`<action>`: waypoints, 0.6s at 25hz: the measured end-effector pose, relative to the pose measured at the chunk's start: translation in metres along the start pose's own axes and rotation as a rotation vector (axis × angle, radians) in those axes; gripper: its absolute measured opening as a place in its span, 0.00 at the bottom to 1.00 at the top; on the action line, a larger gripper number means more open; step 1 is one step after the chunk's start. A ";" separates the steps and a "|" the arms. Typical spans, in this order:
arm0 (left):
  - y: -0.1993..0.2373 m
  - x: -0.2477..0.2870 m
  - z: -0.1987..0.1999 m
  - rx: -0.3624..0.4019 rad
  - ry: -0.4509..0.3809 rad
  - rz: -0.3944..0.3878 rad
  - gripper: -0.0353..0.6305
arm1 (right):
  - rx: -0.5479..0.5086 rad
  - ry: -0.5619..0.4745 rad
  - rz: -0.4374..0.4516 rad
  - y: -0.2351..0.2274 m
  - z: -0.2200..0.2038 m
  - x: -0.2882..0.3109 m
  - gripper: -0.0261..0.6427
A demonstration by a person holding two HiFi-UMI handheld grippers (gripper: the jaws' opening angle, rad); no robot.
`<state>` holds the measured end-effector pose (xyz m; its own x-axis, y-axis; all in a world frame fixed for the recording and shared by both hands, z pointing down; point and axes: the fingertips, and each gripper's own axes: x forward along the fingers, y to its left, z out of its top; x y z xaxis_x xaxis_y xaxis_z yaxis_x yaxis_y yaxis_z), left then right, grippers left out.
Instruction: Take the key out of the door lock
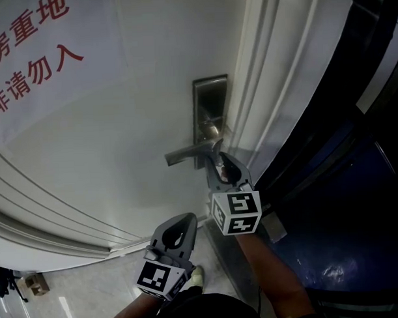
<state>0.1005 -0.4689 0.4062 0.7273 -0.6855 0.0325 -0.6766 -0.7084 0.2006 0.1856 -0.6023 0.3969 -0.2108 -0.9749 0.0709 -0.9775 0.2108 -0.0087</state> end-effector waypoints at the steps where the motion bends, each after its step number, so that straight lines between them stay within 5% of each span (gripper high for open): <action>1: -0.003 -0.001 0.000 0.001 -0.001 -0.002 0.06 | 0.003 -0.002 0.003 0.000 0.001 -0.003 0.24; 15: -0.060 -0.036 0.001 0.023 -0.026 -0.010 0.06 | -0.004 -0.064 0.041 0.014 0.020 -0.087 0.24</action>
<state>0.1152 -0.4018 0.3920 0.7308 -0.6825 0.0049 -0.6723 -0.7186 0.1779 0.1904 -0.5162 0.3709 -0.2511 -0.9679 0.0064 -0.9680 0.2510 -0.0066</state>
